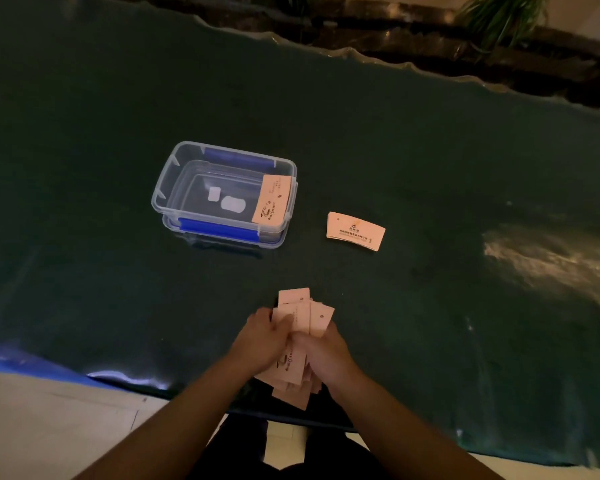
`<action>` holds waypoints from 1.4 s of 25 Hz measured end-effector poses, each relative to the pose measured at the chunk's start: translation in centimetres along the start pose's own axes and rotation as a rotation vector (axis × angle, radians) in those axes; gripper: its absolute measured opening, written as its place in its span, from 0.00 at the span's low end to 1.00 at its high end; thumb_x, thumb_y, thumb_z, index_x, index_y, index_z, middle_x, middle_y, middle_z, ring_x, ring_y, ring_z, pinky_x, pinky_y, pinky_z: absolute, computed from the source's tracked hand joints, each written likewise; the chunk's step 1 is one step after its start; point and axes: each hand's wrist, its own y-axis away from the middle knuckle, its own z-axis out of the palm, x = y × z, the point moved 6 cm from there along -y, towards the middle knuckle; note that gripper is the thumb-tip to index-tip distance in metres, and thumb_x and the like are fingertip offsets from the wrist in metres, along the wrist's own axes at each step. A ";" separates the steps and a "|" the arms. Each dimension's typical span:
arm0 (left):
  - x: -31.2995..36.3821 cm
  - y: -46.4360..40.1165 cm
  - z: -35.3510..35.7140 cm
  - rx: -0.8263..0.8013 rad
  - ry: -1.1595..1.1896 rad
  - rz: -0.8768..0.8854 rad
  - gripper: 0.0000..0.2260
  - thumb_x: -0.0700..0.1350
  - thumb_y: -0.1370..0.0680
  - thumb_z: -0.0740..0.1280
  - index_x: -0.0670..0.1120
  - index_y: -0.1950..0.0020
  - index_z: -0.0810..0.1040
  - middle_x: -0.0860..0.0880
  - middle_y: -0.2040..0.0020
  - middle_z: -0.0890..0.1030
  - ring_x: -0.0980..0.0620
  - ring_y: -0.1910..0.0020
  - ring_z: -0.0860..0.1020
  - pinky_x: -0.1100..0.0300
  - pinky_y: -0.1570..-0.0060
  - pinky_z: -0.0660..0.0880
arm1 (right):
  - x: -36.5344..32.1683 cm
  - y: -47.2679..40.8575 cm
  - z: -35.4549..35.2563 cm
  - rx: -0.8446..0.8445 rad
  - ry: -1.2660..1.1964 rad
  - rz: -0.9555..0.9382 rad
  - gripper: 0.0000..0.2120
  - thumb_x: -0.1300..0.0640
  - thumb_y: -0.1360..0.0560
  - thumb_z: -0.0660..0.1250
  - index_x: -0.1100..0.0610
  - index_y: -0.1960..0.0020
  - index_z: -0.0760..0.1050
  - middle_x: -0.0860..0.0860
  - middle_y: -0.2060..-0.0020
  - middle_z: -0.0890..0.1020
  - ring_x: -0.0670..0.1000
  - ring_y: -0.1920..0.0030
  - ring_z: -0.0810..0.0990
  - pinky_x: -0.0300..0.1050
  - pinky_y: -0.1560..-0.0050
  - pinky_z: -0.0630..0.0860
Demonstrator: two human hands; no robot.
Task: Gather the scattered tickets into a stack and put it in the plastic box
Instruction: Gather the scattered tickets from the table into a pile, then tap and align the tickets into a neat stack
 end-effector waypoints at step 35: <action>16.0 -2.9 -2.9 -0.194 1.357 0.178 0.14 0.45 0.22 0.71 0.57 0.38 0.77 0.46 0.49 0.90 0.46 0.49 0.88 0.46 0.52 0.85 | -15.2 1.1 -7.1 0.039 -0.689 -0.289 0.24 0.46 0.19 0.68 0.59 0.28 0.76 0.62 0.38 0.87 0.64 0.34 0.84 0.62 0.35 0.81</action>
